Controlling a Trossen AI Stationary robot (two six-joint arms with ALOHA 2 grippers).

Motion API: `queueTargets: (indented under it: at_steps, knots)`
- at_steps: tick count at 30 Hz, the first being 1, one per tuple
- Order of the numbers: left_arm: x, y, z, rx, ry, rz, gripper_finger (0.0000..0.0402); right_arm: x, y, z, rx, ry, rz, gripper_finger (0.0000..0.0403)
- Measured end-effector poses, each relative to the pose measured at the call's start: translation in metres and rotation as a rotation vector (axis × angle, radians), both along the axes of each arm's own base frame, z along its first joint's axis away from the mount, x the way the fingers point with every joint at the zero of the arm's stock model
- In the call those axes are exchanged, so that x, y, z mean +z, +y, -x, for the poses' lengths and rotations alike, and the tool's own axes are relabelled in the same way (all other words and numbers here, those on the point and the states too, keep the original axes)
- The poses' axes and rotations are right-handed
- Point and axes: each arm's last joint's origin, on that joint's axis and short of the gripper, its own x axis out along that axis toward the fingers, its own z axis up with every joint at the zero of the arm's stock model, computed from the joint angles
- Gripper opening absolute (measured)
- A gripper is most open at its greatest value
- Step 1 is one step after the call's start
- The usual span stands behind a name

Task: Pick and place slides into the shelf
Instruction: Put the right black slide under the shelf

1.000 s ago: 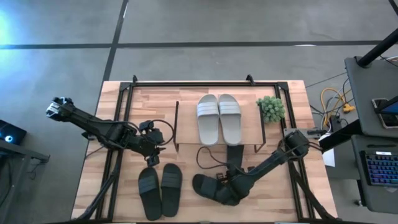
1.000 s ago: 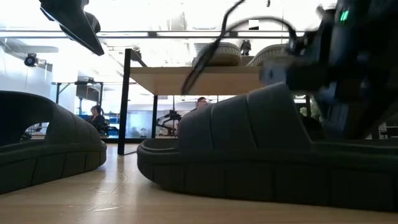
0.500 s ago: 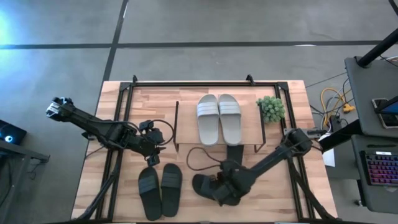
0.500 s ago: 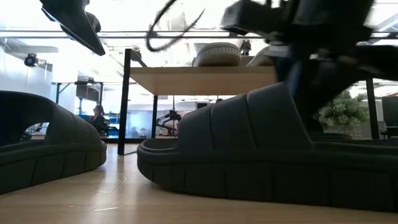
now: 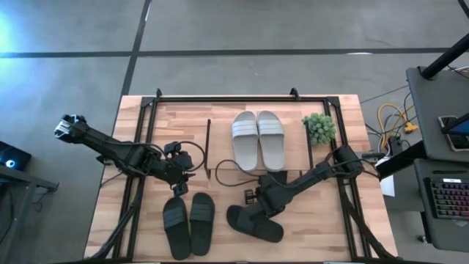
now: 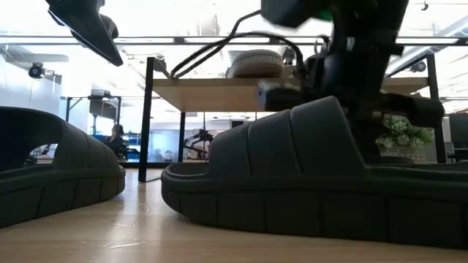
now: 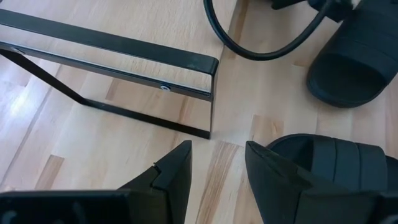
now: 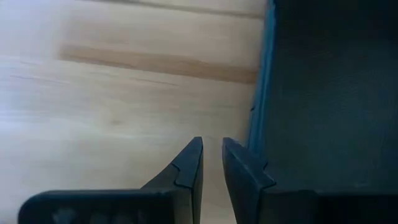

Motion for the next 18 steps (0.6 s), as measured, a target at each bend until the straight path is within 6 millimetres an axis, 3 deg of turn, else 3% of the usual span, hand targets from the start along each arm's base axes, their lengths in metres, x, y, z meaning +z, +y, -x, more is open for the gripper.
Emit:
queueTargets:
  at_steps: [8,18]
  knots:
    - [0.000,0.000,0.000,0.000,0.000,0.002,0.0135,-0.012,0.003,0.018,-0.067,0.058,-0.005,0.0054]
    - [0.000,0.000,0.000,0.018,-0.003,0.016,0.0135,-0.012,-0.001,0.028,-0.143,0.073,0.099,0.0054]
